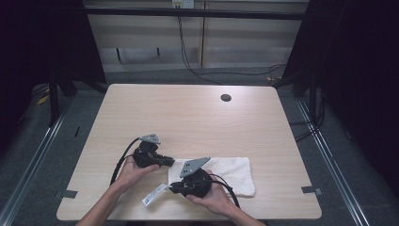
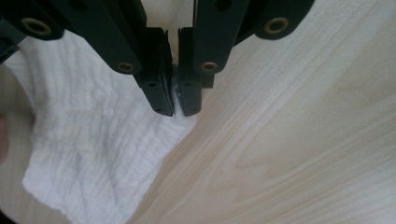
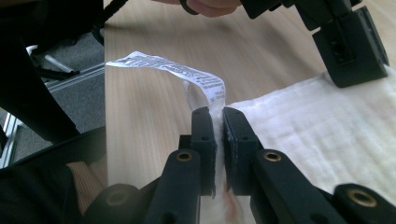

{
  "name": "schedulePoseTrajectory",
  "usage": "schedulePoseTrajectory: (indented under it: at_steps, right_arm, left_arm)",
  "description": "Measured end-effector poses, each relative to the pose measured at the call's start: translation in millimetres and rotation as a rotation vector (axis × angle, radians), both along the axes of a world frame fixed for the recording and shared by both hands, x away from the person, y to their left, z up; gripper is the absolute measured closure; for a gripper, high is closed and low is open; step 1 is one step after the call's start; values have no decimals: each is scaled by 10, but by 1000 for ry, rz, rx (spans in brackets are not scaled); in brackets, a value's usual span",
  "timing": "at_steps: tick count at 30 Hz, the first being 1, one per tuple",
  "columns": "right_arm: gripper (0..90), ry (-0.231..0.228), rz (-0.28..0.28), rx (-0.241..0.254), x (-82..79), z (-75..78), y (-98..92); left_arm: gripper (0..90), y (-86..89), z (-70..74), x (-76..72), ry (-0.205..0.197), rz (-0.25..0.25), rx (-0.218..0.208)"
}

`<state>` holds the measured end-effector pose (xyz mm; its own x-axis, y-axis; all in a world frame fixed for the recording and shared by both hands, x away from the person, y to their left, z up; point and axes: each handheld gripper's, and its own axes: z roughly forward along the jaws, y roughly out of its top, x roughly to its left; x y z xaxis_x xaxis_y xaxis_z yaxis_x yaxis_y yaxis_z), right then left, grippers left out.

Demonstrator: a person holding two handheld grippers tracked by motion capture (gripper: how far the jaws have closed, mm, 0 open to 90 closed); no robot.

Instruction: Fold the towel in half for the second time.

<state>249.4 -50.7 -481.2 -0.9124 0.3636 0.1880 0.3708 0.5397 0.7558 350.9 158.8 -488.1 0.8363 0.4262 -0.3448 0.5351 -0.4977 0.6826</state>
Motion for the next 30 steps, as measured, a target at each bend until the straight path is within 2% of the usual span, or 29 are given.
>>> schedulePoseTrajectory:
  at_steps: [2,5,8,10,11,16,22,25,30]
  right_arm:
    - [837,-2,1,3,-4,28,2]
    - [837,-11,2,4,3,83,1]
    - [837,-9,6,13,11,123,-6]
    - [837,-10,9,17,8,131,-1]
    - [837,-11,13,17,11,137,7]
    - [837,-15,10,28,39,181,47]
    - [838,-16,3,44,95,246,93]
    - [840,-13,-4,73,130,293,116]
    - [840,-16,1,98,172,348,207]
  left_arm:
    - [853,22,21,0,1,8,-19]
    - [854,37,49,3,4,14,-7]
    - [853,62,83,1,-2,12,-35]
    - [853,75,117,5,-15,4,-30]
    - [853,78,124,4,-13,12,-41]
    - [854,109,137,17,-18,35,-24]
    - [854,209,207,74,-26,56,-56]
    - [854,266,266,80,-34,74,-79]
    - [855,383,342,80,-52,101,-79]
